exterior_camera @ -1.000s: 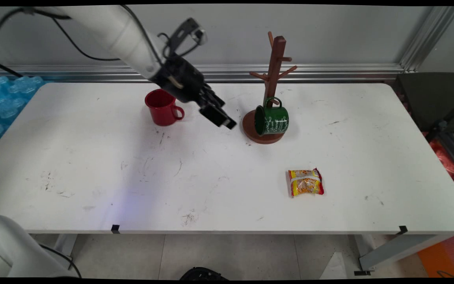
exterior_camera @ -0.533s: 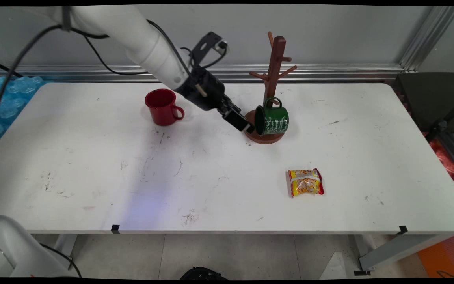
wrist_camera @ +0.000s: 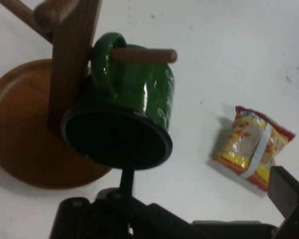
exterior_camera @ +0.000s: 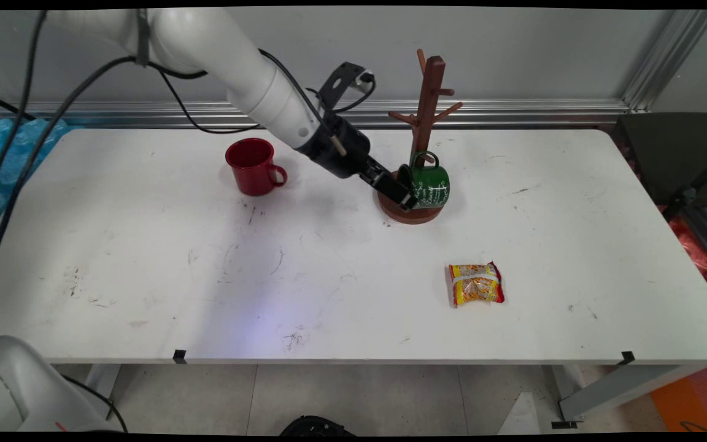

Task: Pick up the green mug from the rack

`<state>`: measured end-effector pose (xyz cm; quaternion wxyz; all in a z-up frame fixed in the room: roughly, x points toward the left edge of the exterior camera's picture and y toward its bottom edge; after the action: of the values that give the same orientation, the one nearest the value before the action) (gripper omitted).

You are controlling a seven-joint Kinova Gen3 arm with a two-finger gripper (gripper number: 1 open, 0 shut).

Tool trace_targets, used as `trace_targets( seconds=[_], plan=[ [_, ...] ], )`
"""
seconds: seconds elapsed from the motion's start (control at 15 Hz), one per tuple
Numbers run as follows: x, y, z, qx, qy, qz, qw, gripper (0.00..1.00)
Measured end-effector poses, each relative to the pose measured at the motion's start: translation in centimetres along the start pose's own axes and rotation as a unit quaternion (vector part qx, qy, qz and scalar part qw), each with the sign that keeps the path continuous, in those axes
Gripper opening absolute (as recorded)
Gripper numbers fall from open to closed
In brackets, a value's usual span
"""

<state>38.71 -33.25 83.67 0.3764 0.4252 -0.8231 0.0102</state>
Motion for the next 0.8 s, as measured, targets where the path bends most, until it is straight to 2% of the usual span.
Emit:
trace_targets(
  seconds=[0.8],
  plan=[
    [0.0,-1.2,3.9,-0.018,0.021,-0.076,0.9967,1.00]
  ],
)
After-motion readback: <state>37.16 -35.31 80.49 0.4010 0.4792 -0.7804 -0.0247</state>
